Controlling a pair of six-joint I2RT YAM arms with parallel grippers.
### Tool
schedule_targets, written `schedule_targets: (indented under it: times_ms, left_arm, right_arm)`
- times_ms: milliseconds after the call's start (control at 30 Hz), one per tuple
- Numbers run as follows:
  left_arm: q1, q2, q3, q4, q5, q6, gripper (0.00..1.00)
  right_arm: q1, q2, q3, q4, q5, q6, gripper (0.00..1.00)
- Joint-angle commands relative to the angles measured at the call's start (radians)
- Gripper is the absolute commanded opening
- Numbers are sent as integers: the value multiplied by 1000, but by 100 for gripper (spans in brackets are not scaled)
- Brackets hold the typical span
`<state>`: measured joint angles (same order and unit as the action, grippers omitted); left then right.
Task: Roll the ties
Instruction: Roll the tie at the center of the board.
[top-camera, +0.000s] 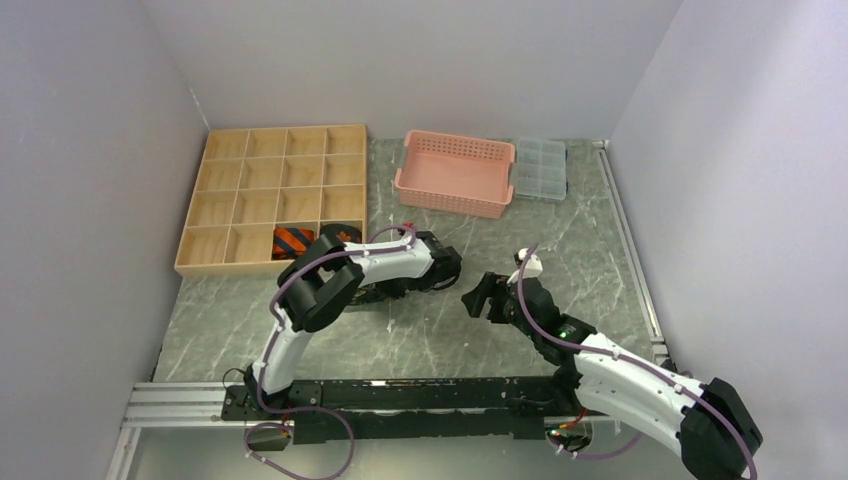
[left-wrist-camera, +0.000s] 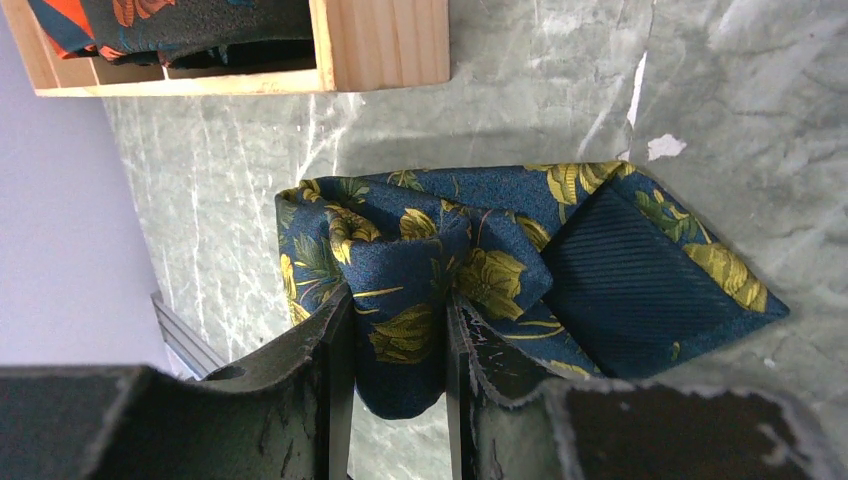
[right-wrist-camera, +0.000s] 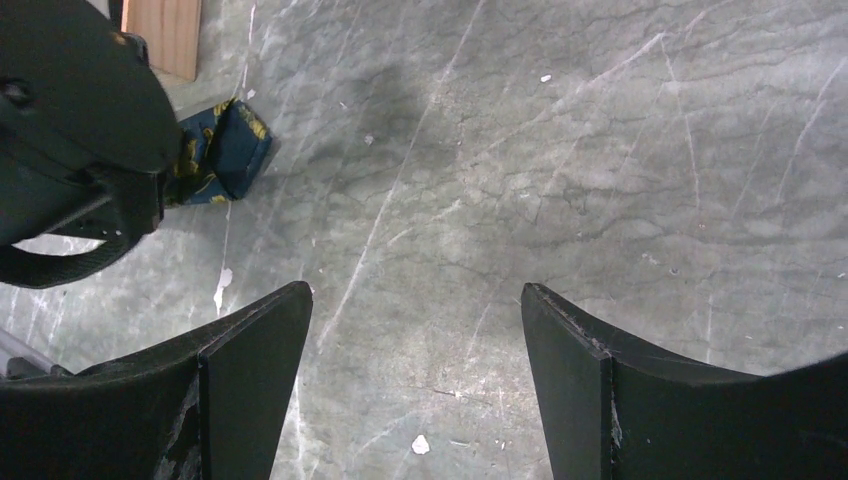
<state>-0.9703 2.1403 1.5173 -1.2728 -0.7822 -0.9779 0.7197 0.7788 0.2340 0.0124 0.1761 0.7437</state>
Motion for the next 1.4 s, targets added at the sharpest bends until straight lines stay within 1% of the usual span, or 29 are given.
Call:
schedule_targets:
  times_ms: [0,133,267,567,733,833,933,1033,1067,1100,1167,1233,1300,1367]
  left_arm:
    - [-5,-71,-39,154,154,18,36]
    - [-7,-100,-48,167,166,24,50]
    - [-15,-131,-55,170,170,19,55]
    - [-23,-249,-79,174,175,8,60]
    - [-24,-341,-102,181,175,2,63]
    - [-24,-430,-143,192,161,-19,65]
    - [-11,-587,-251,257,141,-39,68]
    - [53,-827,-489,466,183,5,69]
    - [92,-918,-587,566,219,27,70]
    - [157,-1056,-685,668,270,41,71]
    - [272,-1254,-873,870,402,70,72]
    - [367,-1419,-1020,1013,499,74,74]
    - [444,-1522,-1109,1099,579,83,75]
    - [509,-1553,-1153,1152,668,91,76]
  right_arm:
    - [-5,-23,-5,-8,22,-5,82]
    - [-5,-23,3,-8,22,-7,82]
    - [-6,-17,10,-34,22,-10,82]
    - [-5,-10,27,-42,8,-13,82]
    - [-4,-3,43,-45,-13,-27,82]
    - [-5,13,70,-40,-57,-51,83]
    - [-4,40,112,-19,-136,-82,82]
    - [-4,98,173,34,-260,-89,82]
    - [-4,127,200,52,-296,-82,81]
    - [0,172,229,63,-324,-72,80]
    - [23,256,305,92,-365,-60,79]
    - [58,344,378,96,-365,-54,78]
    - [96,425,450,89,-353,-53,77]
    - [135,504,518,81,-322,-52,77]
